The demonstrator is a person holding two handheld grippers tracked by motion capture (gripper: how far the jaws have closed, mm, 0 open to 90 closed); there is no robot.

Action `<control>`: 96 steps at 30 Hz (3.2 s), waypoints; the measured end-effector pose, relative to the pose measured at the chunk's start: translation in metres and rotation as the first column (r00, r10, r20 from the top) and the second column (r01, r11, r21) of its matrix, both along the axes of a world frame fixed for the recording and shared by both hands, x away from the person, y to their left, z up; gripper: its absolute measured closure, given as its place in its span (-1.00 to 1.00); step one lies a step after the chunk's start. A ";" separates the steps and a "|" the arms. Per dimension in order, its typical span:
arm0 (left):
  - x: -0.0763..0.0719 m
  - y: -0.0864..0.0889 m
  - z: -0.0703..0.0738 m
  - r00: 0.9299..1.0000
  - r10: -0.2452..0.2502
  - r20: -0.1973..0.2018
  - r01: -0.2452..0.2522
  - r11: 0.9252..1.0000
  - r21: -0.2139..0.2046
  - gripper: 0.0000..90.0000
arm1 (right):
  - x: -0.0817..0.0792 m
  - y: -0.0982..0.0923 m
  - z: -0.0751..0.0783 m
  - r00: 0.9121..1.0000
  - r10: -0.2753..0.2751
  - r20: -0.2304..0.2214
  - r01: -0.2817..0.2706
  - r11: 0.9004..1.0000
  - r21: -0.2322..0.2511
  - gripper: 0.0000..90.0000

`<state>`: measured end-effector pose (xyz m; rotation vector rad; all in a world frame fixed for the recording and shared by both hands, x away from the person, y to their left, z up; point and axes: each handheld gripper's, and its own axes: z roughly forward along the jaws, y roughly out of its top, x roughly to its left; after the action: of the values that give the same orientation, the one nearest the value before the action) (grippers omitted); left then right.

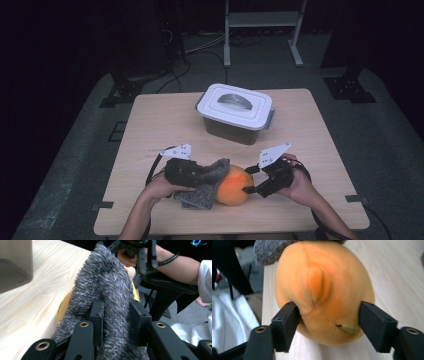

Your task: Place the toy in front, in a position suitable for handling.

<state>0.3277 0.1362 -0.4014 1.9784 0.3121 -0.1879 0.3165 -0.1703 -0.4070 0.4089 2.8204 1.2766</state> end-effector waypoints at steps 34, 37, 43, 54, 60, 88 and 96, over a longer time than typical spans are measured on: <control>0.000 0.017 0.013 0.999 0.048 0.024 -0.046 0.998 -0.047 0.50 | 0.024 0.011 -0.005 0.992 0.046 -0.119 -0.034 0.994 0.103 -0.21; 0.001 0.016 0.007 0.999 0.051 0.001 -0.050 0.998 -0.046 0.50 | 0.026 0.002 -0.006 0.992 0.025 -0.122 -0.012 0.994 0.107 -0.21; 0.003 -0.002 -0.003 0.998 0.061 -0.014 -0.062 0.996 -0.060 0.50 | 0.017 -0.008 0.001 0.998 -0.041 -0.052 0.044 0.998 0.054 -0.31; -0.003 -0.021 -0.003 0.999 0.036 0.002 -0.036 0.998 -0.046 0.50 | -0.005 0.019 0.020 0.997 -0.015 0.080 0.019 0.998 -0.055 -0.56; -0.002 -0.016 -0.001 0.999 0.045 0.009 -0.044 0.998 -0.034 0.49 | 0.002 0.027 0.015 0.999 -0.002 0.048 0.004 0.999 -0.039 -0.17; -0.007 0.002 0.017 0.998 0.012 0.059 -0.012 1.000 -0.008 0.49 | 0.002 0.028 0.005 0.998 0.061 0.021 -0.062 0.997 0.055 -0.10; -0.016 -0.011 0.026 0.993 -0.020 0.116 0.015 0.999 0.040 0.49 | -0.005 0.041 0.008 0.994 0.083 0.071 -0.086 0.995 0.041 -0.10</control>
<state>0.3116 0.1253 -0.3752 2.0222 0.2246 -0.0782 0.3113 -0.1291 -0.3990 0.2436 2.7839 1.3420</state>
